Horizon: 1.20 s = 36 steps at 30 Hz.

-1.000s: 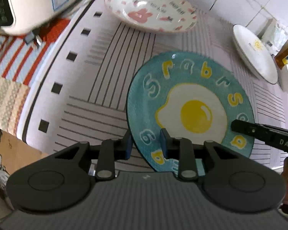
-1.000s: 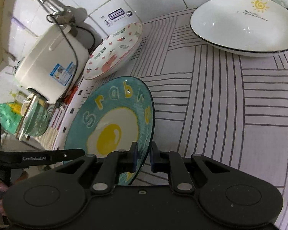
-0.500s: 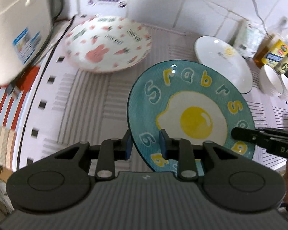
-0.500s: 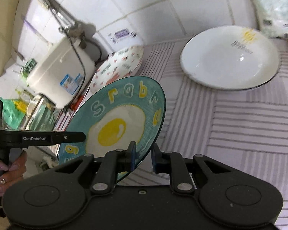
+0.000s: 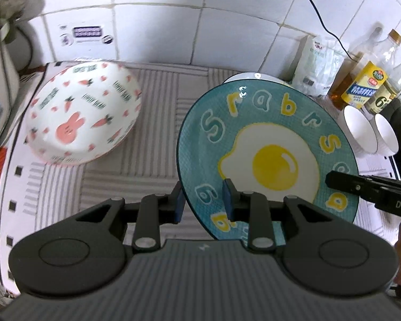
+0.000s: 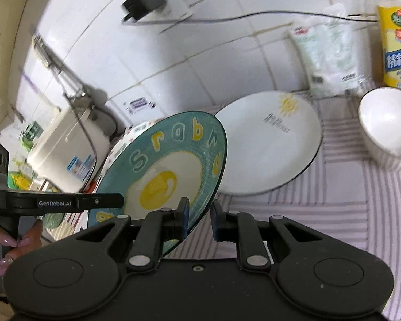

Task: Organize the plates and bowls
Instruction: 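Lift the blue egg plate and lower it onto the white sun plate, open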

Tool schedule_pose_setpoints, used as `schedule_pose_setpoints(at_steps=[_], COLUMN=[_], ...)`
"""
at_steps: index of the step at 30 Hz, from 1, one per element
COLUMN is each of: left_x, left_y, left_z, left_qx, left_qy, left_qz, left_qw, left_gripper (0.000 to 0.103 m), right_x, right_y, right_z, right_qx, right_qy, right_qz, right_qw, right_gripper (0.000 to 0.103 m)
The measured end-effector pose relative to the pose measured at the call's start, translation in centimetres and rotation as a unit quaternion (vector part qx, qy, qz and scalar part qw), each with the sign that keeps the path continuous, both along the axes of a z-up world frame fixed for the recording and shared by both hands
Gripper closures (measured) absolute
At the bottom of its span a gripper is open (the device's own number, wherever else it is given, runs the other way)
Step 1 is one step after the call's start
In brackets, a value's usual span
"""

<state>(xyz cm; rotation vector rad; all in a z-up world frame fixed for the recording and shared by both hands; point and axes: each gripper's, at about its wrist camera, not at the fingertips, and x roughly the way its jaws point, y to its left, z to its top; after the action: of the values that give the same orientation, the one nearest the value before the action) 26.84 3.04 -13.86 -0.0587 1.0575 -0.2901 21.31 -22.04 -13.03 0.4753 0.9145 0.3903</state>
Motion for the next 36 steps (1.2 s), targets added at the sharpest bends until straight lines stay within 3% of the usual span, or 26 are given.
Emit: schedule_pose_setpoints(at_steps=[13,22,31,34,36], left_x=[6.9,9.2,10.2,10.2,10.4], left_y=[-4.6,-6.3,-7.8,-8.2,-8.3], left_z=[-3.6,-4.5,-5.0,-5.0,-5.1], left_qx=[0.002,0.017,0.041,0.052,0.053], left_qy=[0.039,0.058,0.071,0.078,0.084], left_qz=[-0.006,-0.011,-0.004,-0.002,0.006], left_qw=[0.9992,0.9981,0.9966,0.9956,0.995], left_gripper=[0.076,0.075,0.076,0.075,0.075], right_x=[7.0,9.7,11.8,12.7,12.9], right_y=[-5.1,-6.4,-6.1,-6.5,-5.9], right_z=[-3.4,-4.6,-4.7,-5.2,-4.7], right_qx=[-0.009,-0.01,-0.057,-0.051,-0.073], right_qy=[0.038,0.077,0.106,0.167,0.171], right_qz=[-0.01,-0.016,0.001,-0.021,-0.023], right_qw=[0.999,0.997,0.993,0.984,0.982], right_gripper=[0.082,0.082,0.082,0.082,0.081])
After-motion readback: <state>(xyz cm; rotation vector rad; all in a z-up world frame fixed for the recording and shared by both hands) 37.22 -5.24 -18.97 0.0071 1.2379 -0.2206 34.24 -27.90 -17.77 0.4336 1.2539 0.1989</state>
